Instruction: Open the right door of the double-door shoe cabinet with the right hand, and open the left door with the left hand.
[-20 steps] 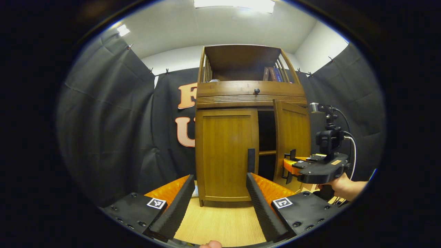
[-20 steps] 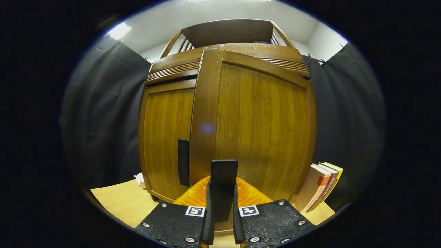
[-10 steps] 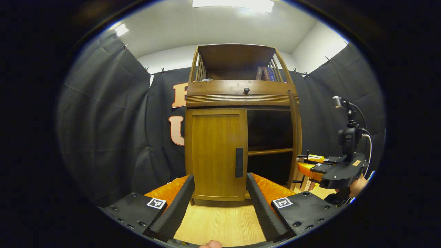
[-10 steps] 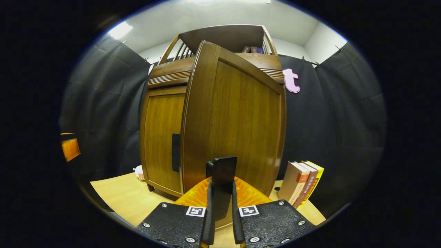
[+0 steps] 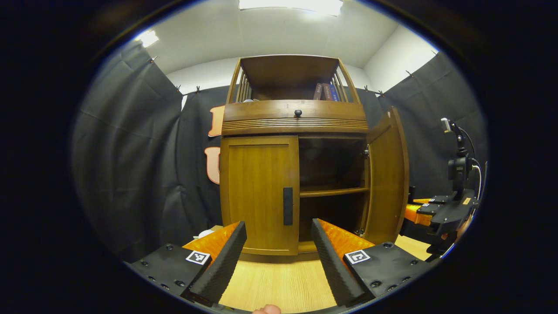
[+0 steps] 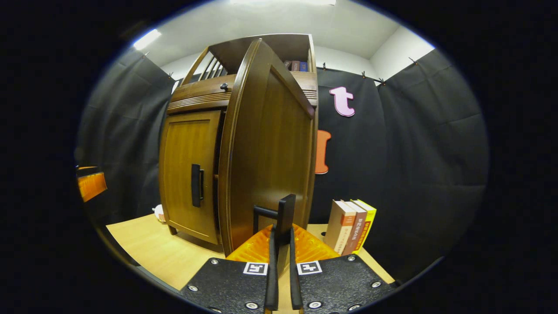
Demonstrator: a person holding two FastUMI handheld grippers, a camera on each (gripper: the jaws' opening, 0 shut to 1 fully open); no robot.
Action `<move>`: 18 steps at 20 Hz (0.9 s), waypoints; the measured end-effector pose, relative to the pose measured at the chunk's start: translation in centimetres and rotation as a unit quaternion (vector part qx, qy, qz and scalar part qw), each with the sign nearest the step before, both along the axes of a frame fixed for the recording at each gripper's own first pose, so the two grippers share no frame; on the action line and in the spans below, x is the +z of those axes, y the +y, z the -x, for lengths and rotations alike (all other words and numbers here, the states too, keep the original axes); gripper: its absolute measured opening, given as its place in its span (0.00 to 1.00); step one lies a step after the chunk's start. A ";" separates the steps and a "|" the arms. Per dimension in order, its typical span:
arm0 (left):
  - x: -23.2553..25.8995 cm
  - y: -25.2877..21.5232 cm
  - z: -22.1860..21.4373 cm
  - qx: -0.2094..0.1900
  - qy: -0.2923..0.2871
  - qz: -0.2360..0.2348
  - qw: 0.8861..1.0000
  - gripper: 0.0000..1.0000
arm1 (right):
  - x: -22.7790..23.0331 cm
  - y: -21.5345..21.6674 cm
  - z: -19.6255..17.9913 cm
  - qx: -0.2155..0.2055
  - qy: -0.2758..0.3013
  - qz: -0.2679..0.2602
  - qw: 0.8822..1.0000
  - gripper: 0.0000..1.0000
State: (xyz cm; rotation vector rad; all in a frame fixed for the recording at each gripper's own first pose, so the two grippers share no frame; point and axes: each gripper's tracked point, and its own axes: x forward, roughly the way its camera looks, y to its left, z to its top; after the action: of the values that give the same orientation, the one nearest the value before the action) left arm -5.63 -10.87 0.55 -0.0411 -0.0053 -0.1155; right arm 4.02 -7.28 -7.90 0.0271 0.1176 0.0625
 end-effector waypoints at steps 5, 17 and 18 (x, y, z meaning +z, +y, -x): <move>-0.2 -1.1 -0.3 -0.002 0.001 -0.001 1.000 0.94 | -0.3 -5.0 0.4 -0.024 0.003 -0.015 1.000 0.01; -0.5 -0.7 -1.6 0.008 0.006 0.001 1.000 0.94 | -0.9 -9.8 -0.6 0.063 -0.007 -0.069 0.996 0.00; -0.6 -0.7 -1.7 0.009 0.006 0.001 1.000 0.94 | -0.9 -9.9 -0.8 0.070 -0.008 -0.066 0.995 0.00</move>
State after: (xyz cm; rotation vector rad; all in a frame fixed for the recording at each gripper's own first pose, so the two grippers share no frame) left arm -3.94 -11.62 -0.08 -0.0442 0.0071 -0.0981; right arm 4.77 -17.15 -8.83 0.1499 0.0990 0.2095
